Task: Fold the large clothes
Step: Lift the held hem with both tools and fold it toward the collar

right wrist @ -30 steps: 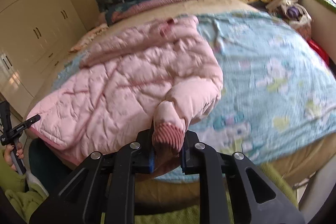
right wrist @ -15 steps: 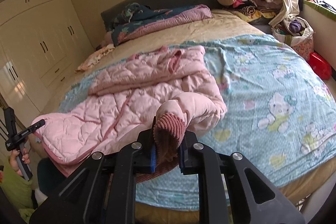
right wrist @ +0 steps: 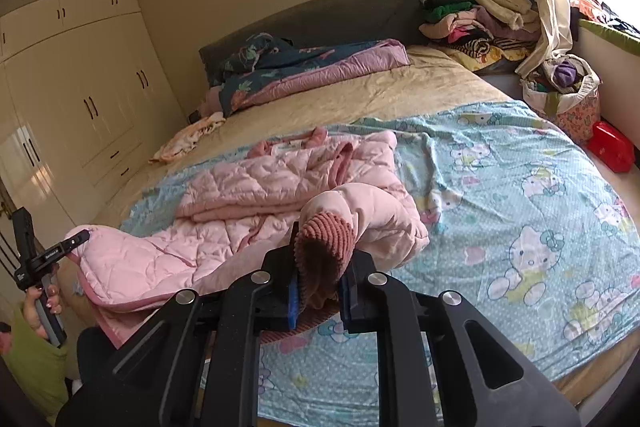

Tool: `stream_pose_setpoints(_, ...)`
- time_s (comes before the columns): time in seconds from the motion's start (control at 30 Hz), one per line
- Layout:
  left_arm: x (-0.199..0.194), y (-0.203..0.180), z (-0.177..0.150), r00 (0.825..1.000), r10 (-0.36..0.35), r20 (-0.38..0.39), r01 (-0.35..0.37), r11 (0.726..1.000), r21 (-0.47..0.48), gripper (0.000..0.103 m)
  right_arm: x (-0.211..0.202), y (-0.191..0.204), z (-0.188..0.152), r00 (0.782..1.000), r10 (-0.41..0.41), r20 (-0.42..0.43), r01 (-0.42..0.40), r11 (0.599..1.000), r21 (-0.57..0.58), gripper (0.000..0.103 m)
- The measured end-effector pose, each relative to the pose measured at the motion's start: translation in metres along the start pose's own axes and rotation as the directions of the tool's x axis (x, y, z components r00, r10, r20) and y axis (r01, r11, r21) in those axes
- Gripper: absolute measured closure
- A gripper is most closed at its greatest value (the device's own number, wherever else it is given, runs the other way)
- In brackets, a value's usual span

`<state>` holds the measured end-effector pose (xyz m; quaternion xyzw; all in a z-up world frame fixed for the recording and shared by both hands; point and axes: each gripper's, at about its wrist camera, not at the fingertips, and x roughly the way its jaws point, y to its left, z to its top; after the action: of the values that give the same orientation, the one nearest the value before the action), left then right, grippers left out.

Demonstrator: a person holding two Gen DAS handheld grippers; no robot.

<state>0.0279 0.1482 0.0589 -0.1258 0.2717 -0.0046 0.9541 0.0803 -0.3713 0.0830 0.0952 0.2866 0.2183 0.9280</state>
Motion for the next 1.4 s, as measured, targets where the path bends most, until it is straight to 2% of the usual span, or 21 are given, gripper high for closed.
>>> stream_pose_setpoints(0.73, 0.006, -0.006, 0.049, 0.997, -0.012, 0.078, 0.012, 1.0, -0.004, 0.095, 0.002, 0.0, 0.049, 0.998, 0.009, 0.067, -0.01, 1.0, 0.018, 0.089)
stream_pose_setpoints(1.2, 0.029, -0.006, 0.086, 0.995, 0.02, 0.097, -0.017, 0.999, -0.037, 0.095, 0.025, 0.004, 0.092, 0.996, -0.011, 0.083, 0.009, 1.0, 0.023, 0.089)
stream_pose_setpoints(1.4, 0.04, -0.014, 0.099, 0.994, 0.045, 0.104, -0.044, 0.999, -0.013, 0.095, 0.039, 0.002, 0.11, 0.997, -0.026, 0.077, 0.024, 0.999, 0.029, 0.089)
